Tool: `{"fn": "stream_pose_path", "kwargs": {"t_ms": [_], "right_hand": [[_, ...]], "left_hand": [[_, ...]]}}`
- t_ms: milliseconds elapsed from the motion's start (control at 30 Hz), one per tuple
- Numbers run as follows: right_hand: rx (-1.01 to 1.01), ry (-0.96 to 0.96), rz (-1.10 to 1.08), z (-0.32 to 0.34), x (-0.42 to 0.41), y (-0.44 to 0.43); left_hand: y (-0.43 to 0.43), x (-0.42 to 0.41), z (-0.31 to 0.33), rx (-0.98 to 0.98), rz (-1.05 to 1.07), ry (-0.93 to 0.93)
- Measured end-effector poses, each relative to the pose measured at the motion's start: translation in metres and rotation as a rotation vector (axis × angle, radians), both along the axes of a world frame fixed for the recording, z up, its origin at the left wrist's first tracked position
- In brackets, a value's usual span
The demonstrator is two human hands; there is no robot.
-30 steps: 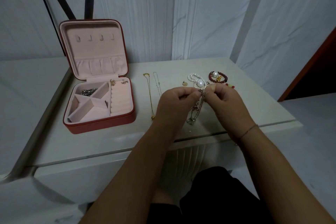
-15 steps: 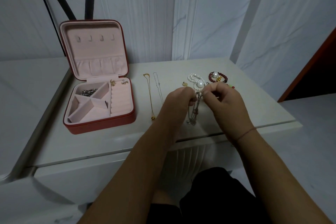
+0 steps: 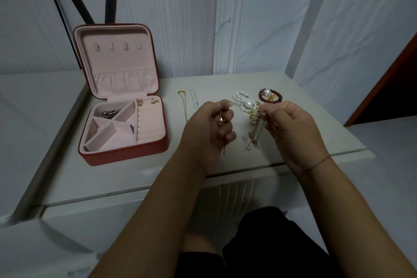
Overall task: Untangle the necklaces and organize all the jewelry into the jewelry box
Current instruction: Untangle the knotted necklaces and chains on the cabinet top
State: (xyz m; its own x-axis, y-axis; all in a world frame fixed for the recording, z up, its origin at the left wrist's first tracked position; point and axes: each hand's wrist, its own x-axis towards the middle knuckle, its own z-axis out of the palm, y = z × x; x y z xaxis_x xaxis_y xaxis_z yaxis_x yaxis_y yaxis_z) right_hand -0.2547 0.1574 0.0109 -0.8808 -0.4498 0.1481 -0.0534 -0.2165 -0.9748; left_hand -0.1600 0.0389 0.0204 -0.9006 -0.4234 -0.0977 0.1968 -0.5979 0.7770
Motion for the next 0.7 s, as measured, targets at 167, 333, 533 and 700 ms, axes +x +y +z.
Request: {"fn": "stream_pose_path", "kwargs": {"t_ms": [167, 333, 533, 700], "right_hand": [[-0.021, -0.009, 0.037, 0.002, 0.002, -0.001], [0.074, 0.068, 0.045, 0.002, 0.002, 0.001], [0.124, 0.125, 0.030, 0.000, 0.002, 0.000], [0.158, 0.204, 0.033, 0.002, 0.005, 0.000]], "left_hand": [[0.003, 0.001, -0.004, -0.455, 0.067, -0.159], [0.004, -0.003, -0.010, -0.761, 0.173, -0.174], [0.005, -0.005, -0.013, -0.837, 0.223, -0.184], [0.005, -0.005, -0.013, -0.919, 0.327, -0.183]]}}
